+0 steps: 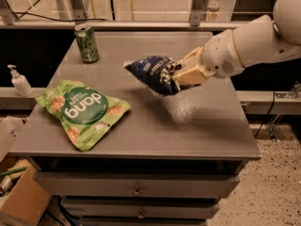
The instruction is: Move blue chip bag near green rice chip bag
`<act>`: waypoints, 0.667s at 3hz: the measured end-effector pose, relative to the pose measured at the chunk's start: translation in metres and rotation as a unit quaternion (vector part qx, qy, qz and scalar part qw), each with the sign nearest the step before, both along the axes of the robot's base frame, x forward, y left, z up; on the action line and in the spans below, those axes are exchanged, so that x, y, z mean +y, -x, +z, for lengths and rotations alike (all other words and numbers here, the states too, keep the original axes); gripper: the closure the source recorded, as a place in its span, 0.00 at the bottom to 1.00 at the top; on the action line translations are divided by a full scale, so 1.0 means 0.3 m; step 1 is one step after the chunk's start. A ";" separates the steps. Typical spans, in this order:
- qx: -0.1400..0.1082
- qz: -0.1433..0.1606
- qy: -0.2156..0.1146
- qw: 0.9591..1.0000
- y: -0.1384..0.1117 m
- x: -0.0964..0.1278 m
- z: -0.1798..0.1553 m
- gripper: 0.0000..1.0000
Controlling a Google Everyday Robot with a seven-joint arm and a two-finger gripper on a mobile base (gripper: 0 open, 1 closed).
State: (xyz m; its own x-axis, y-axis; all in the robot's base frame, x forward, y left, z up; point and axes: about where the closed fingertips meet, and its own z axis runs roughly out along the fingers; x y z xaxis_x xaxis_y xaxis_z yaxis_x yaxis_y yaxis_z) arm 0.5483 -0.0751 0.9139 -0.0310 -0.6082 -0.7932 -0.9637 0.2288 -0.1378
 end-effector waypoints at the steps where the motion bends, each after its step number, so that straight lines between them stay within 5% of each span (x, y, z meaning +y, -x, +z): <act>1: 0.013 0.033 0.003 0.999 0.092 0.103 -0.044 1.00; 2: 0.023 0.051 0.011 0.998 0.146 0.185 -0.098 1.00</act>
Offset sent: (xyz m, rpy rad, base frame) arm -0.0610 0.0809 -0.0503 -0.0399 0.0692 0.1309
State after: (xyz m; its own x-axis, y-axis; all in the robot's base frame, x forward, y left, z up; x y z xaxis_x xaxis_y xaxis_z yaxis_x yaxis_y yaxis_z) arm 0.5045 -0.0196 0.8845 -0.0045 -0.6266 -0.7794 -0.9871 0.1275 -0.0968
